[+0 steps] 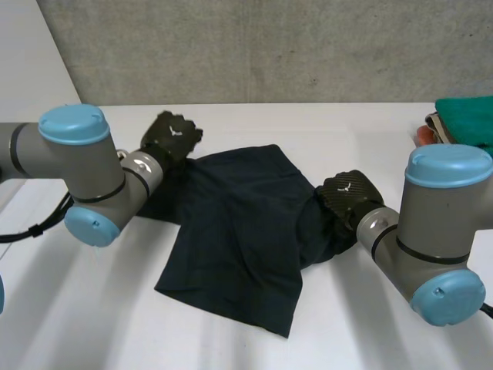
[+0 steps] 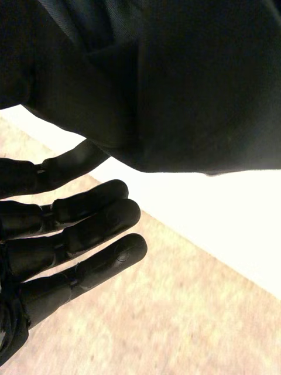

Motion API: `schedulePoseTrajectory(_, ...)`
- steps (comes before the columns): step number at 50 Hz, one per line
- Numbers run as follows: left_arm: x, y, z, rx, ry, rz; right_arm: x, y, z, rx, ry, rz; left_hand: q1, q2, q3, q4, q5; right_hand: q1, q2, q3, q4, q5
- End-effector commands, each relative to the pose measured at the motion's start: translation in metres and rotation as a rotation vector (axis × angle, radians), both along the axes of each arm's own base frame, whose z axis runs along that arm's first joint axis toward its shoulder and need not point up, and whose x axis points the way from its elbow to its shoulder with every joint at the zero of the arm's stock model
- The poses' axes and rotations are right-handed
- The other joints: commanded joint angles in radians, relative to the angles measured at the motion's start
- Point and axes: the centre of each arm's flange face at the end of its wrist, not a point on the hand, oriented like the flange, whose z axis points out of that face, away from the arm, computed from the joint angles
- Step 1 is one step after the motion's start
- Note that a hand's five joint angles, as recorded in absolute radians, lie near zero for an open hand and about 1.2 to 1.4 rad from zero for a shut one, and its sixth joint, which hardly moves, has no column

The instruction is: Fold the laundry.

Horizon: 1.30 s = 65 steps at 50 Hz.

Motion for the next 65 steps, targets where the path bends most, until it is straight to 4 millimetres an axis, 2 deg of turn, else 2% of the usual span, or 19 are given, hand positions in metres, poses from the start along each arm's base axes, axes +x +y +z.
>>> schedulePoseTrajectory(1,0.005,-0.025,0.022,-0.084,0.037,0.027,0.012,0.025,0.015,0.043,-0.01,0.008,0.234,0.202,0.208,0.199,0.244,0.3,0.22,0.213,0.203,0.213)
schedulePoseTrajectory(4,0.006,-0.035,0.026,-0.113,0.045,0.036,0.024,0.039,0.017,0.046,-0.058,0.025,0.234,0.202,0.208,0.199,0.244,0.3,0.22,0.213,0.203,0.213)
schedulePoseTrajectory(8,0.009,-0.056,0.02,-0.143,0.042,0.064,0.055,0.075,-0.003,0.101,-0.111,0.105,0.234,0.202,0.208,0.199,0.244,0.3,0.22,0.213,0.203,0.213)
schedulePoseTrajectory(11,0.009,-0.06,0.015,-0.133,0.033,0.071,0.065,0.078,-0.011,0.092,-0.123,0.102,0.234,0.202,0.208,0.199,0.244,0.3,0.22,0.213,0.203,0.213)
schedulePoseTrajectory(13,0.01,-0.055,0.014,-0.099,0.03,0.071,0.069,0.071,-0.011,0.057,-0.128,0.059,0.19,0.158,0.165,0.156,0.201,0.3,0.22,0.213,0.203,0.213)
schedulePoseTrajectory(15,0.009,-0.047,0.014,-0.068,0.02,0.062,0.067,0.064,-0.009,0.031,-0.126,0.015,-0.339,-0.371,-0.365,-0.373,-0.329,0.262,0.181,0.175,0.164,0.175)
schedulePoseTrajectory(16,0.01,-0.035,0.017,-0.04,0.005,0.062,0.066,0.059,-0.005,0.015,-0.126,-0.011,-0.737,-0.769,-0.763,-0.771,-0.726,0.145,0.065,0.058,0.048,0.058)
schedulePoseTrajectory(20,0.018,-0.001,0.031,0.004,-0.011,0.077,0.06,0.055,-0.008,0.014,-0.074,-0.012,-0.988,-1.02,-1.014,-1.023,-0.978,0.065,-0.016,-0.022,-0.033,-0.022)
schedulePoseTrajectory(22,0.023,0.014,0.04,0.008,-0.014,0.093,0.058,0.055,-0.009,0.015,-0.059,-0.007,-0.988,-1.02,-1.014,-1.023,-0.978,0.053,-0.027,-0.034,-0.044,-0.034)
schedulePoseTrajectory(23,0.028,0.03,0.048,0.012,-0.015,0.11,0.056,0.053,-0.01,0.011,-0.048,-0.006,-0.988,-1.02,-1.014,-1.023,-0.978,0.053,-0.027,-0.034,-0.044,-0.034)
schedulePoseTrajectory(27,0.043,0.075,0.058,0.054,0.002,0.159,0.05,0.044,-0.003,-0.022,-0.038,-0.025,-0.988,-1.02,-1.014,-1.023,-0.978,0.053,-0.027,-0.034,-0.044,-0.034)
schedulePoseTrajectory(30,0.052,0.099,0.059,0.094,0.042,0.183,0.045,0.036,0.001,-0.042,-0.024,-0.041,-0.988,-1.02,-1.014,-1.023,-0.978,0.053,-0.027,-0.034,-0.044,-0.034)
schedulePoseTrajectory(31,0.057,0.115,0.057,0.131,0.08,0.195,0.04,0.03,0.004,-0.059,-0.01,-0.055,-0.988,-1.02,-1.014,-1.023,-0.978,0.053,-0.027,-0.034,-0.044,-0.034)
schedulePoseTrajectory(36,0.061,0.156,0.038,0.3,0.208,0.173,0.027,0.014,0.014,-0.107,0.02,-0.088,-0.864,-0.896,-0.89,-0.899,-0.854,0.056,-0.025,-0.031,-0.041,-0.031)
schedulePoseTrajectory(42,0.045,0.2,0.003,0.567,0.31,0.093,0.018,0.004,0.024,-0.133,0.02,-0.114,-0.723,-0.755,-0.749,-0.758,-0.713,0.056,-0.025,-0.031,-0.041,-0.031)
schedulePoseTrajectory(46,0.033,0.208,-0.017,0.644,0.292,0.088,0.015,0.002,0.026,-0.135,0.018,-0.121,-0.764,-0.796,-0.79,-0.798,-0.754,0.056,-0.025,-0.031,-0.041,-0.031)
schedulePoseTrajectory(51,0.022,0.198,-0.033,0.601,0.226,0.123,0.014,0.0,0.026,-0.131,0.018,-0.12,-0.832,-0.864,-0.858,-0.866,-0.821,0.056,-0.025,-0.031,-0.041,-0.031)
schedulePoseTrajectory(56,0.009,0.195,-0.043,0.56,0.183,0.085,0.014,0.002,0.024,-0.124,0.021,-0.117,-0.849,-0.881,-0.875,-0.884,-0.839,0.056,-0.025,-0.031,-0.041,-0.031)
schedulePoseTrajectory(65,-0.019,0.205,-0.052,0.533,0.161,-0.016,0.016,0.004,0.022,-0.12,0.025,-0.11,-0.823,-0.855,-0.849,-0.858,-0.813,0.056,-0.025,-0.031,-0.041,-0.031)
